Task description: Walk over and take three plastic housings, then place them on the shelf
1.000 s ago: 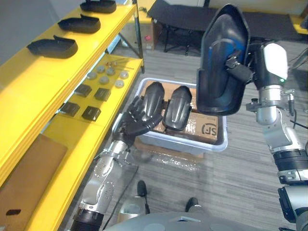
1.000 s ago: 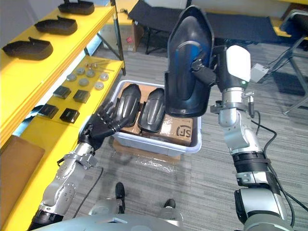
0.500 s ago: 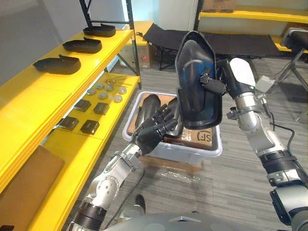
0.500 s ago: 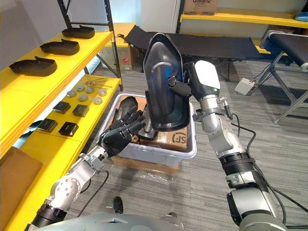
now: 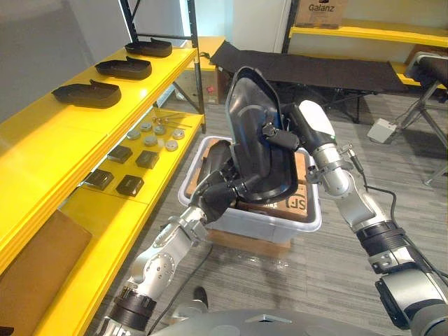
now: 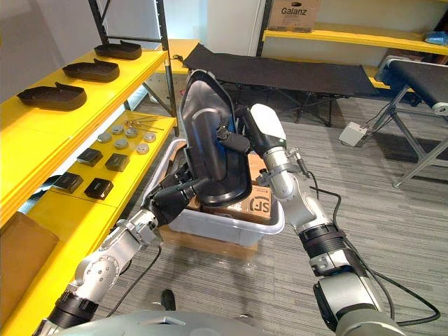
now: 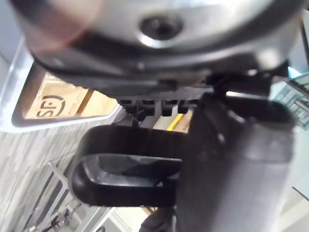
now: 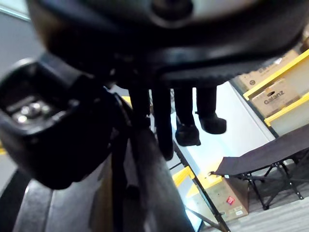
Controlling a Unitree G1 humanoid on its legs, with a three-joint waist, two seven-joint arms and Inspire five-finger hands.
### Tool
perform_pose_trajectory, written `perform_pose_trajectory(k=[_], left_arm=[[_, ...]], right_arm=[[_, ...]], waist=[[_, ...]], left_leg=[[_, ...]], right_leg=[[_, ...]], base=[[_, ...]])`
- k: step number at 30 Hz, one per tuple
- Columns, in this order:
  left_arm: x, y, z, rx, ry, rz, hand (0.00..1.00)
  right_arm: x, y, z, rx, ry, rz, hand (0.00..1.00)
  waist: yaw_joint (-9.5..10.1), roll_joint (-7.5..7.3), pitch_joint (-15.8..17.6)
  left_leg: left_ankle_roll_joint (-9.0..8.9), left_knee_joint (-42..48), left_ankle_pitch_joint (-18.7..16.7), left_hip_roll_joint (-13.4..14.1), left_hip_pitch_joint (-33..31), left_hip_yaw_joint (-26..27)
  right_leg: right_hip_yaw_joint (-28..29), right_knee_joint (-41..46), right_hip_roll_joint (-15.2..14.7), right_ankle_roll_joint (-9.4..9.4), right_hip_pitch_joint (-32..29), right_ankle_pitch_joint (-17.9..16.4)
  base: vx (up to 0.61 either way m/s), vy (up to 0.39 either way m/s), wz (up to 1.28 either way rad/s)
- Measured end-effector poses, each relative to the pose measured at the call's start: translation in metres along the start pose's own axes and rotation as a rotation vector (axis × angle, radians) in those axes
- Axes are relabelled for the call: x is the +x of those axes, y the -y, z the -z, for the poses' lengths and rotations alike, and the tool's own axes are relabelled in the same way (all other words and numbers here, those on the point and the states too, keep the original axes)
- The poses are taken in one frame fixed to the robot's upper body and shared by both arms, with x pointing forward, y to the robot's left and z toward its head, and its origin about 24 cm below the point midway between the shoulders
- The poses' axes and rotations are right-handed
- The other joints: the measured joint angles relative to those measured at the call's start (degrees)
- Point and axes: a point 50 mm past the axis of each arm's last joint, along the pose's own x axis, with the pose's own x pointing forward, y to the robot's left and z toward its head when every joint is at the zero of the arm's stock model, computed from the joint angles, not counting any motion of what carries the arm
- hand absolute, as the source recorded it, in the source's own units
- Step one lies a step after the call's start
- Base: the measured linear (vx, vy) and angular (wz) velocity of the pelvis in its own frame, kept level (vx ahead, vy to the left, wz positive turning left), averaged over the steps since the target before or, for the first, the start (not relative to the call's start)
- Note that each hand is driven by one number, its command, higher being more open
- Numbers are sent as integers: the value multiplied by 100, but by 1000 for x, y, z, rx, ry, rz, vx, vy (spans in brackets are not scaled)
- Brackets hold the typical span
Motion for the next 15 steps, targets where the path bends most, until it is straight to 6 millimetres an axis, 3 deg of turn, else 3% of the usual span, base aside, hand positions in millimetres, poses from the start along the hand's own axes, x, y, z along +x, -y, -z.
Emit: perform_pose_trajectory(k=[8,9,15], left_arm=[[4,-4,-4,-6,36,-112,100],[4,-5,-5,-7,46,-133,0],[5,-5,-7,-26,96,-186,0]], right_arm=[[0,-20,-13,101,29,-43,0],[-1,-23,-13,110,25,-46,0],[-12,-34,-7,136,-10,-72,0]], waist=[[7,-113,-59],[24,-130,-65],[72,-137,-64]], left_leg=[[1,1,-1,-2,-14,-4],[1,1,-2,-4,-14,-4],[0,1,-3,-4,-12,-7]], right_leg=[[0,0,0,-2,-25,-2],[0,3,-2,-4,-24,-3],[0,16,-1,-13,-29,-12]], base=[[0,0,0],[0,0,0],[0,0,0]])
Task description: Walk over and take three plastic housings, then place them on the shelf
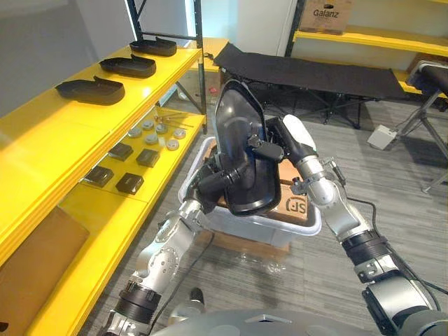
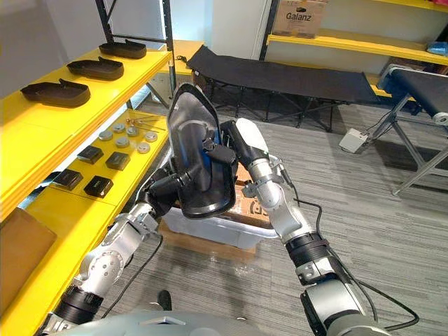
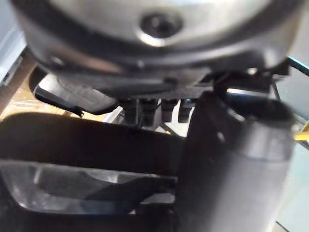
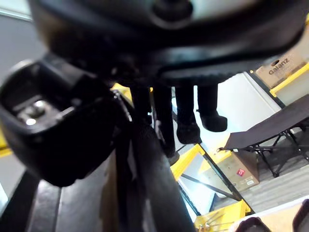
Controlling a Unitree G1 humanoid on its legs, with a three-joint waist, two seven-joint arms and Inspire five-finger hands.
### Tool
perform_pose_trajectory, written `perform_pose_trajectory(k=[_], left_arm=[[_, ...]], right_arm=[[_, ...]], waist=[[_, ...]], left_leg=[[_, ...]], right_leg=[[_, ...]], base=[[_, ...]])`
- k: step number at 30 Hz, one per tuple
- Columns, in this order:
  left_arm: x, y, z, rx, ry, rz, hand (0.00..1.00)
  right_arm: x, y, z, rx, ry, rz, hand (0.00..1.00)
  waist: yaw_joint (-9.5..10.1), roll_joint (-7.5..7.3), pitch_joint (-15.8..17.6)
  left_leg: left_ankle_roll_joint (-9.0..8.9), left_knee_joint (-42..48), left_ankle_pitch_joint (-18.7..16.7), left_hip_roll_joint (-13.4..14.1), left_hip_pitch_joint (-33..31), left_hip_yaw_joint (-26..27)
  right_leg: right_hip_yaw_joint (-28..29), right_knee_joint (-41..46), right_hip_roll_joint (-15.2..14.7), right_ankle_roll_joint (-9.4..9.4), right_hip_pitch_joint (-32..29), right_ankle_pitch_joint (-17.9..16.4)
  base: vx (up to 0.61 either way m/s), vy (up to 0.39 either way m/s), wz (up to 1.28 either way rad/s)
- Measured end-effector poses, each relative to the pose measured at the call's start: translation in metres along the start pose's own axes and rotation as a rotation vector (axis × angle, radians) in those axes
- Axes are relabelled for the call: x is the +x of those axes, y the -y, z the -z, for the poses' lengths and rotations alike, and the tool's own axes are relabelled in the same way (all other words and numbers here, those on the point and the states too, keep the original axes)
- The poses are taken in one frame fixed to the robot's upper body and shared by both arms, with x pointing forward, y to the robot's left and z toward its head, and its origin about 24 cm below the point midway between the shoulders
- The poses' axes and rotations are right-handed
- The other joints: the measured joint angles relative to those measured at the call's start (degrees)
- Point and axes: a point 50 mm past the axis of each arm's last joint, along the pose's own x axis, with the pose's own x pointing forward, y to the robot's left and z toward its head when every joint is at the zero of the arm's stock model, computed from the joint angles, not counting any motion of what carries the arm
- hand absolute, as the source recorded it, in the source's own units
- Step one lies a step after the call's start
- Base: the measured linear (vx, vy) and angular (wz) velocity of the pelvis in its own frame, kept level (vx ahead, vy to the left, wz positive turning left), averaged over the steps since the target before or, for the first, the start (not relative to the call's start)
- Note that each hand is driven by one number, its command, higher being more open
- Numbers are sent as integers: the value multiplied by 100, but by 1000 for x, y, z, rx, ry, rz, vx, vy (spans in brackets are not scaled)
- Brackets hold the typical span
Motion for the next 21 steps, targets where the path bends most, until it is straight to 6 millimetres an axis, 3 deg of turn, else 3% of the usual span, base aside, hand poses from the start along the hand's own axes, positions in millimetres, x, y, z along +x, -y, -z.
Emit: perform_pose_trajectory(k=[9,21], left_arm=[[5,-6,2,-73,42,-130,0],[5,-7,1,-2,57,-102,0]], right_arm=[[-10,-16,-5,61,8,-11,0],[-14,-27,-8,135,-9,22,0]], waist=[[-11,-57,4],[-34,-149,-5]], left_leg=[[-5,0,-12,11,1,75],[-4,0,-20,15,0,104]], right_leg=[[133,14,3,2,-66,0],[161,92,-10,-20,-116,-16]], base=[[2,1,-5],[-2,2,-1]])
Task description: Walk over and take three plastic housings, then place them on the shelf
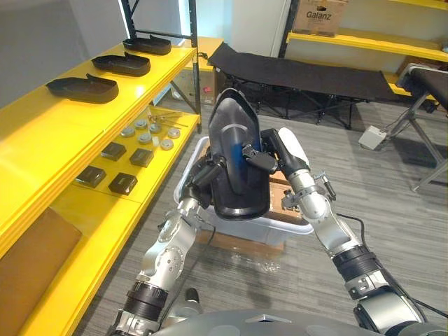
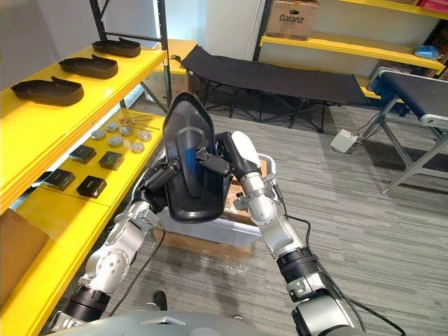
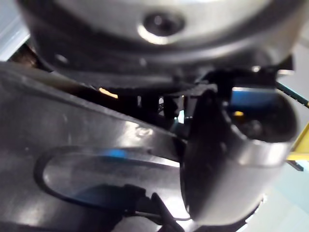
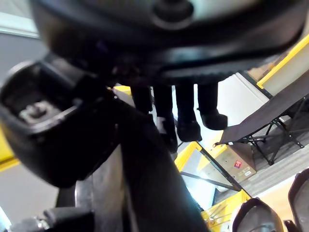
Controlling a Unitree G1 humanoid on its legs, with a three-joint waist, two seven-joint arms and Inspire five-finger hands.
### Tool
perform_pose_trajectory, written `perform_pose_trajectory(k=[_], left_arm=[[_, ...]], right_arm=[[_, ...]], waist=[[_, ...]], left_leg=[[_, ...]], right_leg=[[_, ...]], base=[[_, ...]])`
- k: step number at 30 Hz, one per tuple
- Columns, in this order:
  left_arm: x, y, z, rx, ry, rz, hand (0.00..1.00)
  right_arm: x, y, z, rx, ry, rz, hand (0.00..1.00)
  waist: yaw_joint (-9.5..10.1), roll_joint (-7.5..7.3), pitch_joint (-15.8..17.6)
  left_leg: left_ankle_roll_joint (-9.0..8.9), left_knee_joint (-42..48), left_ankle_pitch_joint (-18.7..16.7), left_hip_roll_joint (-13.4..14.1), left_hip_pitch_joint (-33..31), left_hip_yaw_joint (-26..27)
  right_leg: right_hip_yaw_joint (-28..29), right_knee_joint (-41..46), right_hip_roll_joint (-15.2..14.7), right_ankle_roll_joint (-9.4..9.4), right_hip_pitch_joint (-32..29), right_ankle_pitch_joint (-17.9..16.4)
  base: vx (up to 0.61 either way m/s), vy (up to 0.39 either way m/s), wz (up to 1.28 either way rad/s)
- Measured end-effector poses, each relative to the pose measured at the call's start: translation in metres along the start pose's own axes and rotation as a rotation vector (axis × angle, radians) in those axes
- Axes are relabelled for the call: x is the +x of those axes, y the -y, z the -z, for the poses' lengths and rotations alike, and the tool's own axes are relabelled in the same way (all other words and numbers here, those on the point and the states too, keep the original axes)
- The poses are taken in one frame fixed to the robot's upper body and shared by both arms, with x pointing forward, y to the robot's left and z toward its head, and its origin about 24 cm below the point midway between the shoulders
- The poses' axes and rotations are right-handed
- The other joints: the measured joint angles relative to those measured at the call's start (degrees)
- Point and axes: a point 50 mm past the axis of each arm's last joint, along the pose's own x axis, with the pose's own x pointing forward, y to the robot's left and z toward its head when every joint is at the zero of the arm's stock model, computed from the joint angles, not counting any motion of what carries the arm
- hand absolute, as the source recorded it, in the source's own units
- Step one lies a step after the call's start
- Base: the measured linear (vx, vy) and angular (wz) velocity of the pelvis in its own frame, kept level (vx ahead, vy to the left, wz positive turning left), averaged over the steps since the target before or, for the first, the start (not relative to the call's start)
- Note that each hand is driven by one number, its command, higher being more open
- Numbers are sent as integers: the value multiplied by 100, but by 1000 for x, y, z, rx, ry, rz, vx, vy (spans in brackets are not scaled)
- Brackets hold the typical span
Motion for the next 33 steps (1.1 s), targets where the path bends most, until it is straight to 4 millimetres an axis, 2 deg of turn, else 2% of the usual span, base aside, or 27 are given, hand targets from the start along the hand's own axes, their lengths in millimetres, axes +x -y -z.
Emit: perform_pose_trajectory(k=[4,5,9,13,16,19,21,23,25,27,30,33], left_arm=[[0,0,-2,-2,11,32,0],[-1,-1,-3,0,16,38,0],[-2,-2,-4,13,45,40,0],[-8,-2,-4,72,96,35,0],[-15,-2,-4,97,133,28,0],[-30,-2,-4,178,200,18,0],[-36,-10,-6,158,243,-42,0],[-45,-27,-14,142,326,-152,0],[-55,-46,-30,141,439,-295,0],[-65,-59,-42,183,524,-401,0],[-83,-71,-57,305,632,-574,0],[-99,-63,-66,385,711,-605,0]], right_arm=[[-2,1,-4,5,17,24,0],[-2,1,-5,7,21,27,100],[-5,-4,-10,52,33,54,100],[-14,-8,-9,154,16,97,100],[-25,-13,-9,269,-19,145,100],[-47,-16,-11,436,-37,227,100],[-56,-8,-10,536,-45,328,100],[-65,5,1,589,-89,463,100],[-88,25,26,577,-198,639,100],[-110,33,42,572,-282,730,100],[-139,33,59,562,-396,754,100],[-163,17,70,582,-506,657,100]], waist=[[-5,0,0],[-13,0,0],[-103,1,0],[-111,3,-1],[-119,6,-1],[-136,13,1],[-163,35,4],[-260,42,7],[-272,58,12],[-287,85,2],[-361,131,-1],[-426,138,2]], left_leg=[[12,0,-18,2,-6,59],[11,0,-18,1,-6,63],[1,0,-20,-1,-9,64],[-9,1,-32,0,-14,60],[-17,1,-48,2,-19,60],[-28,2,-83,0,-22,96],[-31,2,-96,3,-25,116],[-6,1,-122,1,-26,145],[-1,1,-149,-3,-24,203],[-6,1,-162,-6,-23,223],[-26,1,-174,-6,-26,257],[-13,1,-201,-4,-44,274]], right_leg=[[94,8,-1,0,-43,1],[104,8,-1,0,-43,1],[116,7,-3,0,-43,1],[119,2,-1,-2,-46,-1],[123,1,2,-15,-58,-11],[142,5,-3,-16,-100,-28],[189,8,-3,-15,-132,-28],[232,8,-7,-15,-143,-29],[275,7,-16,-14,-154,-29],[294,5,-24,-13,-165,-30],[325,-1,-29,-13,-221,-31],[355,-1,-28,-13,-252,-44]], base=[[3,9,-8],[21,6,-4],[0,0,0],[38,-1,-1],[0,0,0],[39,3,-4],[36,1,-12],[32,7,-9],[32,17,-7],[48,18,-9],[34,10,-8],[28,8,-4]])
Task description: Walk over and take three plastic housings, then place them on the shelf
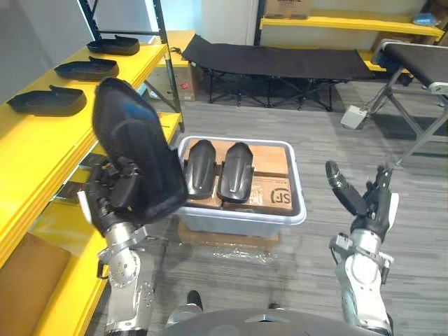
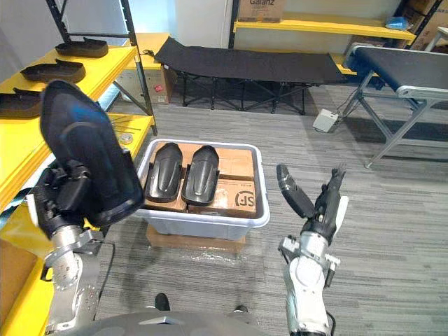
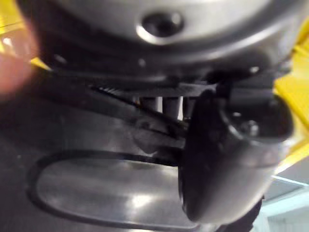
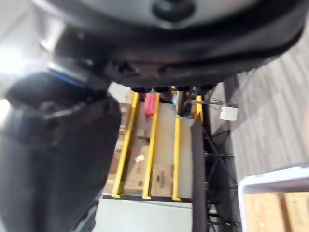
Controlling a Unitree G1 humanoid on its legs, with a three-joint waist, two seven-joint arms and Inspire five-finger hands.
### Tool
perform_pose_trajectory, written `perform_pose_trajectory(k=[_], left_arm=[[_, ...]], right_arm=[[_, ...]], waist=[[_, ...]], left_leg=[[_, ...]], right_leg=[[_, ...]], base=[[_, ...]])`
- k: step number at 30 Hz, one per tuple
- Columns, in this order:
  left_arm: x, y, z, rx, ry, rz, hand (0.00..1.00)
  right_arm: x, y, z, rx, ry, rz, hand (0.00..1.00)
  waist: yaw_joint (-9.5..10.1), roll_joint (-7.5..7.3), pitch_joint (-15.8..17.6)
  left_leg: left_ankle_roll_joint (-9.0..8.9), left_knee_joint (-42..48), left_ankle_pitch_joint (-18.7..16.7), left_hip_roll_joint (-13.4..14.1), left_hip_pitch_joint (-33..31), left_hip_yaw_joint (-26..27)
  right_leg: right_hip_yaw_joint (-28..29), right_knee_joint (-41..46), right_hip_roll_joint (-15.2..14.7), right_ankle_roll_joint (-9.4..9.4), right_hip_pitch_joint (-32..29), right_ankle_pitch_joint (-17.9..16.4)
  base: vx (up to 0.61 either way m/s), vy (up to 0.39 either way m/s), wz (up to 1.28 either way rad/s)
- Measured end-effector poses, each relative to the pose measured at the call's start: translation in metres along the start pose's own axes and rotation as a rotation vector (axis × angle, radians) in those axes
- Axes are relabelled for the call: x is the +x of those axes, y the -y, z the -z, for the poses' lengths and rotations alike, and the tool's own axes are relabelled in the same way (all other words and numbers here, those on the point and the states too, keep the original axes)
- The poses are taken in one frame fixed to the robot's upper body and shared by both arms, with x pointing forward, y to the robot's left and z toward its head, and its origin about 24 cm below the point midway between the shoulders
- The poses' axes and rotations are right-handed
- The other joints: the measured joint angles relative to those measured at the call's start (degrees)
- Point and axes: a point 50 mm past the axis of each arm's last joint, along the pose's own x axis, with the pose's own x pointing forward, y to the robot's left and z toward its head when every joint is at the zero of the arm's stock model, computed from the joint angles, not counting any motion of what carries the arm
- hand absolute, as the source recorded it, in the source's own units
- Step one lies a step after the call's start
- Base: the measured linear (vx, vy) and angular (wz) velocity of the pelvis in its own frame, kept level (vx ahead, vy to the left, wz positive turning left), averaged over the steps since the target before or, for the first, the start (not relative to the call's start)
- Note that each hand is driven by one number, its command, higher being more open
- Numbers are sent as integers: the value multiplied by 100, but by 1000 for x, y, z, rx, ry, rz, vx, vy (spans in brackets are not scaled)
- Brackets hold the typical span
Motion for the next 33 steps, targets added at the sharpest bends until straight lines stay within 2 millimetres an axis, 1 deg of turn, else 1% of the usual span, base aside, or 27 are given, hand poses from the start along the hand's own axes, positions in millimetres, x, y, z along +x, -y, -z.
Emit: perform_pose_trajectory(k=[1,3,5,6,11,14,18,20,21,22,24,25,27,29,30,31,32,33], left_arm=[[-2,1,-3,-5,14,4,0],[-4,8,-11,-48,49,28,0],[-6,7,-13,-51,60,33,0],[-8,5,-13,-49,53,36,0],[-12,0,-10,-32,30,28,0],[-14,-3,-8,-22,20,18,0],[-13,-8,-9,-16,25,-38,0],[-13,-10,-10,-13,27,-52,0],[-12,-12,-10,-7,27,-60,0],[-12,-13,-10,-4,27,-64,0],[-13,-20,-10,15,26,-88,0],[-15,-27,-10,36,17,-109,0],[-20,-37,-9,53,-4,-140,0],[-23,-41,-8,39,-22,-148,0],[-24,-45,-8,40,-33,-136,0],[-25,-46,-7,36,-39,-126,0],[-26,-45,-6,27,-48,-108,0],[-26,-44,-6,26,-51,-83,0]], right_arm=[[-4,1,5,15,-32,-14,100],[-20,6,23,9,-131,-56,100],[-25,7,31,4,-172,-67,100],[-30,11,35,19,-202,-63,100],[-40,16,46,28,-269,-65,100],[-41,11,49,41,-286,-84,100],[-39,-11,58,23,-333,-190,100],[-41,-21,57,-6,-324,-258,100],[-40,-29,56,-23,-312,-303,100],[-40,-33,55,-23,-308,-321,100],[-39,-46,52,-16,-290,-388,100],[-37,-53,49,-16,-275,-425,100],[-34,-61,46,-14,-254,-465,100],[-31,-64,43,-19,-239,-472,100],[-29,-65,42,-27,-228,-465,100],[-28,-64,42,-29,-227,-457,100],[-27,-61,42,-36,-225,-437,100],[-24,-58,41,-46,-219,-413,100]], waist=[[-1,2,0],[-1,23,-2],[-18,35,-9],[-27,51,-20],[-40,31,-23],[-27,29,-25],[16,27,-29],[69,31,-35],[134,31,-36],[177,30,-36],[305,19,-35],[381,11,-39],[492,8,-44],[504,10,-47],[492,3,-42],[486,-1,-43],[488,20,-26],[489,72,6]], left_leg=[[-3,0,-4,0,0,4],[-3,0,-11,0,-9,2],[0,0,-14,1,-17,15],[2,0,-19,4,-32,33],[2,0,-19,3,-80,69],[1,0,-18,-2,-84,71],[-1,0,-17,-10,-120,-59],[-16,0,-5,-10,-222,-253],[-17,0,19,-12,-305,-408],[-22,0,33,-12,-339,-474],[-48,1,79,-17,-415,-733],[-64,2,92,-22,-412,-881],[-93,4,132,-34,-456,-1179],[-71,3,155,-33,-579,-1282],[44,14,78,33,-676,-971],[98,28,65,81,-685,-759],[161,30,86,155,-696,-420],[246,32,152,217,-688,-63]], right_leg=[[6,0,-1,4,0,-4],[10,1,-9,14,-4,-14],[31,1,-9,15,-23,-14],[49,3,-11,16,-49,-15],[79,10,-10,20,-87,-11],[77,10,-9,20,-97,-11],[-31,7,-7,17,-69,-16],[-189,7,-4,21,-67,-32],[-317,5,3,27,-66,-47],[-390,4,10,24,-58,-56],[-620,7,41,14,26,-110],[-761,10,58,4,121,-150],[-1090,86,81,7,261,-276],[-1446,230,92,-4,327,-395],[-1877,317,96,22,438,-441],[-2027,329,96,19,494,-451],[-2206,363,89,30,572,-476],[-2343,491,37,88,659,-592]], base=[[32,8,0],[0,0,0],[9,5,-3],[15,8,-6],[20,11,-4],[0,0,0],[2,3,12],[4,-10,42],[3,-14,43],[4,-17,59],[14,-21,63],[26,-36,63],[24,-50,83],[-6,-39,116],[-7,-31,129],[18,-16,144],[38,14,121],[35,55,129]])
